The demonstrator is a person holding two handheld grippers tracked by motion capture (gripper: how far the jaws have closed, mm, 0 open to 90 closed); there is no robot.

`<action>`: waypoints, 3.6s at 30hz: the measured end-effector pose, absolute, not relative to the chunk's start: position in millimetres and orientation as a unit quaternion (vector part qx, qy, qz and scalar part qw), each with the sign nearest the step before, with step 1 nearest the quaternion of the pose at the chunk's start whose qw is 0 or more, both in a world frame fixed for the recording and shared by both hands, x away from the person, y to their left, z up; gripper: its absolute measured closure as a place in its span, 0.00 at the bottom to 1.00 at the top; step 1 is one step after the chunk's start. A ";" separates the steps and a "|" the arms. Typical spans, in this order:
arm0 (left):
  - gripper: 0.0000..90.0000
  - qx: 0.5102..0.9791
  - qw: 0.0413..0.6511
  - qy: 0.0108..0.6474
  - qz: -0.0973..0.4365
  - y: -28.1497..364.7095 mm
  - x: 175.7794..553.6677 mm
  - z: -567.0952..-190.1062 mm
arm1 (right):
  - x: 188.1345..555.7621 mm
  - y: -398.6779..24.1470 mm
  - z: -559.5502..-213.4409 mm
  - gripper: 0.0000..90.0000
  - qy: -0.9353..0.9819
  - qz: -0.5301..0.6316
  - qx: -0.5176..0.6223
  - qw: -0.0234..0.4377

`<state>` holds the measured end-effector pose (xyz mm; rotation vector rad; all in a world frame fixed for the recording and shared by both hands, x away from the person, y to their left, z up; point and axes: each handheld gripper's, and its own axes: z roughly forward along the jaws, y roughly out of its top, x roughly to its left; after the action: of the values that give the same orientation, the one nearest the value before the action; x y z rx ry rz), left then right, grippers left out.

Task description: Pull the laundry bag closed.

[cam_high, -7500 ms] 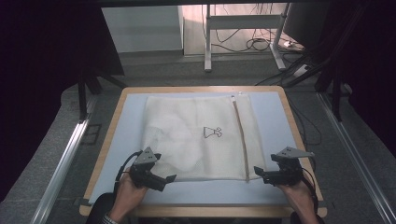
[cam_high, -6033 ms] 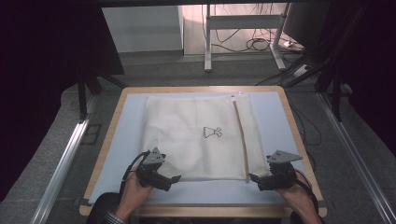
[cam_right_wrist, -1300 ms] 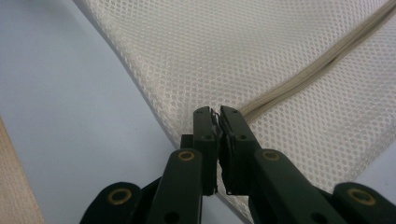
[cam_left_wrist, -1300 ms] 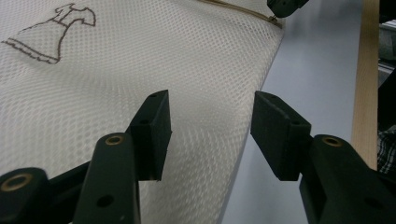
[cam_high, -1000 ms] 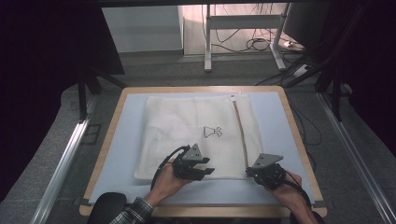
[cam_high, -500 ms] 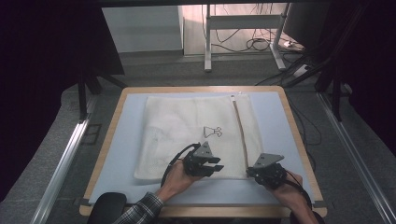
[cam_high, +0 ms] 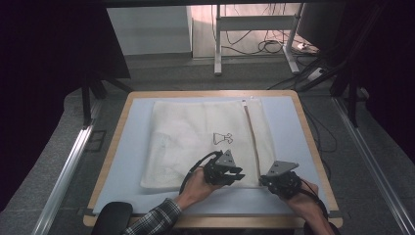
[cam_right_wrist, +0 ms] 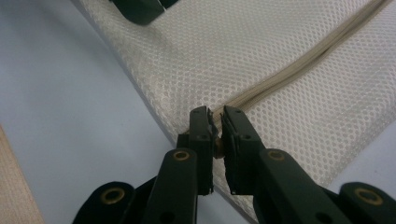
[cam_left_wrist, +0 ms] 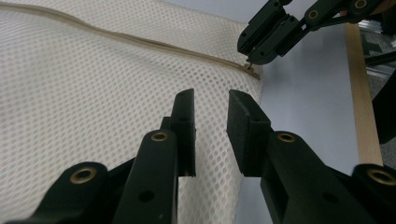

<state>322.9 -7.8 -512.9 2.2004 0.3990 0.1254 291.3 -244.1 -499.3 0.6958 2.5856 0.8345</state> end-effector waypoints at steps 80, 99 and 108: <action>1.00 0.902 0.410 0.131 0.039 -48.0 320.0 -536.7 | 337.5 -240.1 -499.6 0.96 0.900 0.292 0.262 0.190; 1.00 0.901 0.411 0.132 0.038 -47.8 320.0 -536.8 | 361.3 -239.5 -501.7 0.96 0.892 0.296 0.288 0.183; 1.00 0.900 0.413 0.135 0.038 -48.1 319.6 -537.1 | 366.4 -236.0 -501.3 0.95 0.893 0.297 0.285 0.180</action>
<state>319.6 -48.1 -537.1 2.2630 0.3385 0.0944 366.4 -236.0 -501.3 0.8050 2.5236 0.8405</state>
